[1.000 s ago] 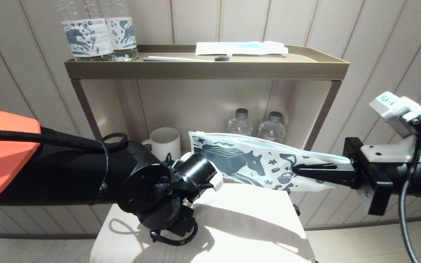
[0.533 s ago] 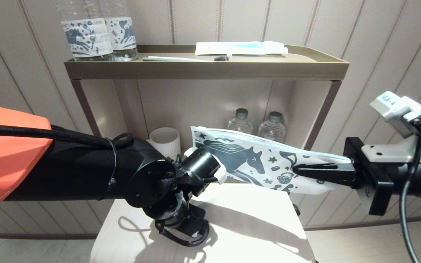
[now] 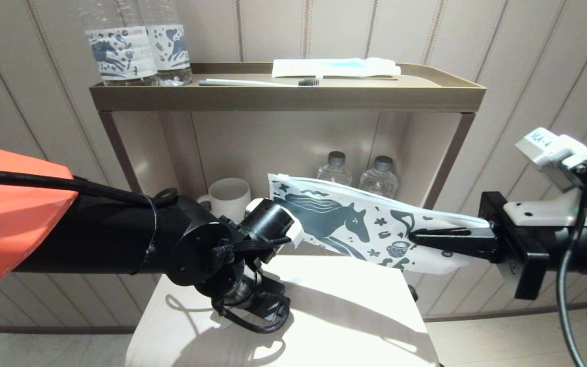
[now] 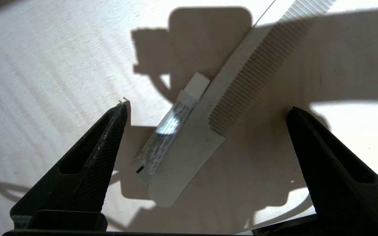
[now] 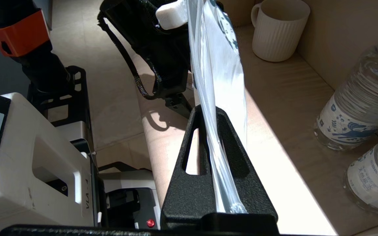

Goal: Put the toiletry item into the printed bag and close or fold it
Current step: Pick up the toothpaste

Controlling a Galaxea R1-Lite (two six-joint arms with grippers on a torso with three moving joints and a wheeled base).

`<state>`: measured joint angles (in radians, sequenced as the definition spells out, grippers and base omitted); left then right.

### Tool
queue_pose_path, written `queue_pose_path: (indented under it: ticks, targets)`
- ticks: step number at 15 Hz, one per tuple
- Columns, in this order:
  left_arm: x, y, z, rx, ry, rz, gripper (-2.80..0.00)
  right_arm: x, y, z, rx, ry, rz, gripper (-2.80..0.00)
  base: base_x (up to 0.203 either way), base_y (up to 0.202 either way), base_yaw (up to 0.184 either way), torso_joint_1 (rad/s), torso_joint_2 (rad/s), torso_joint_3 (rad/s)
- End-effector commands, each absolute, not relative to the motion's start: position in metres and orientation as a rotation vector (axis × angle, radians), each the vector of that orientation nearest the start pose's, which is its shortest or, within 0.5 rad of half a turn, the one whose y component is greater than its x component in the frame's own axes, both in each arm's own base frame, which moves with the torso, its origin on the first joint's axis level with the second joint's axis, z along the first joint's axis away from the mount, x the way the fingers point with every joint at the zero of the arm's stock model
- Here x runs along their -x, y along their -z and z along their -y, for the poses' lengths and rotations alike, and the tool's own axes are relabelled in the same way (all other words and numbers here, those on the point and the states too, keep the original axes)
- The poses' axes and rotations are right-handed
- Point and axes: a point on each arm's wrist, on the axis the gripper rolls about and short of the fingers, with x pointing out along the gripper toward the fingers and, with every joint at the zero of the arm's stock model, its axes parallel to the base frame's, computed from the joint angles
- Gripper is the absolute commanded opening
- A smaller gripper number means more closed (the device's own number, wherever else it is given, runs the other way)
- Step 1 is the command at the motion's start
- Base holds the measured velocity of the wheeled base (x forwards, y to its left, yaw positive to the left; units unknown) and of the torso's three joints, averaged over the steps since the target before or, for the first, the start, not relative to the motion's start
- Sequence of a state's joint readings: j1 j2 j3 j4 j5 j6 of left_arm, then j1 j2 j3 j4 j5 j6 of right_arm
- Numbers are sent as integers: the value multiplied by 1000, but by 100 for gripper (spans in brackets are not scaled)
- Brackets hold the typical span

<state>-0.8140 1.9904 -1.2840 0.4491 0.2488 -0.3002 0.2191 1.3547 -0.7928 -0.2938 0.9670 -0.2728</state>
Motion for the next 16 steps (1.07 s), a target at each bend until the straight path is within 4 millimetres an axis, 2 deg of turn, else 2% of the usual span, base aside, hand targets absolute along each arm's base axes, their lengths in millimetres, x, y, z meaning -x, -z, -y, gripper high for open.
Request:
queue_pose_path:
  ticks: [1, 5, 6, 16]
  targets:
    - [-239, -124, 239, -343, 327, -1077, 0, -205, -239, -65, 135, -1210, -100, -280, 0, 0, 0, 0, 0, 0]
    - [-236, -129, 236, -342, 339, -1072, 0, -205, -239, -65, 136, -1209, -99, -280, 0, 0, 0, 0, 0, 0]
    - [-236, -128, 236, -342, 339, -1074, -280, -205, -240, -65, 136, -1210, -97, -280, 0, 0, 0, 0, 0, 0]
    - [-237, -123, 240, -338, 360, -1090, -280, -207, -238, -65, 134, -1209, -104, -280, 0, 0, 0, 0, 0, 0]
